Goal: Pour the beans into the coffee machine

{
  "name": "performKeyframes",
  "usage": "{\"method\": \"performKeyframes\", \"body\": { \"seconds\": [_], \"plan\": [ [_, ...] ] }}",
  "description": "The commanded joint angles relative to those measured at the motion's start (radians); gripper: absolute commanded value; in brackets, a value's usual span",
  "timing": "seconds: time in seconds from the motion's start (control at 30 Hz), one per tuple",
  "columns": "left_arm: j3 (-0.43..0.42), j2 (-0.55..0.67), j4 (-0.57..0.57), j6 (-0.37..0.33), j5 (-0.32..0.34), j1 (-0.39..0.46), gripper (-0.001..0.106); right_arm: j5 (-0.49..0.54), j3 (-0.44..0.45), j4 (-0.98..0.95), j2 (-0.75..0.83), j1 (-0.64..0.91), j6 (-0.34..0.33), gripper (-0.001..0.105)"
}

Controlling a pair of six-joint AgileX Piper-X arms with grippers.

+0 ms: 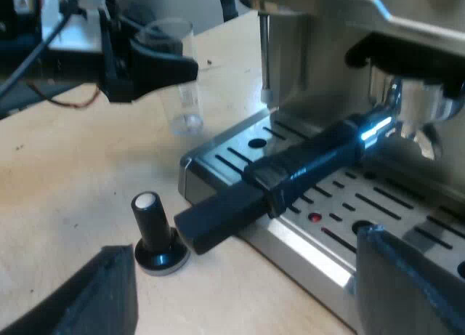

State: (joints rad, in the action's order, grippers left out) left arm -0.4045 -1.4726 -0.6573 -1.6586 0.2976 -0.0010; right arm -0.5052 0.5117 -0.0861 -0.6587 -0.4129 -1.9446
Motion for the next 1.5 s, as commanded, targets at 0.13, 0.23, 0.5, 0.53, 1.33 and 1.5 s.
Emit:
{"method": "performKeyframes", "body": {
  "seconds": [0.13,0.23,0.5,0.53,1.33,1.5],
  "plan": [
    [-0.003,-0.093,-0.094,-0.022,-0.002,-0.001,0.011,-0.015,0.002,0.016,0.003,-0.001,-0.003,0.064],
    [-0.003,-0.118,-0.112,-0.022,-0.002,-0.001,0.011,-0.015,0.002,0.016,0.003,-0.001,-0.003,0.064],
    [-0.003,-0.125,-0.112,-0.022,-0.009,-0.001,0.011,-0.015,0.002,0.016,0.003,-0.001,-0.003,0.064],
    [-0.003,-0.125,-0.112,-0.022,-0.009,-0.001,0.011,-0.015,0.002,0.016,0.003,-0.001,-0.003,0.064],
    [-0.003,-0.125,-0.096,-0.022,-0.009,-0.001,0.075,-0.015,0.002,0.039,0.003,-0.001,0.020,0.064],
    [-0.003,-0.125,-0.096,-0.022,-0.009,-0.001,0.077,-0.015,0.002,0.053,0.003,-0.001,0.033,0.064]
  ]
}}
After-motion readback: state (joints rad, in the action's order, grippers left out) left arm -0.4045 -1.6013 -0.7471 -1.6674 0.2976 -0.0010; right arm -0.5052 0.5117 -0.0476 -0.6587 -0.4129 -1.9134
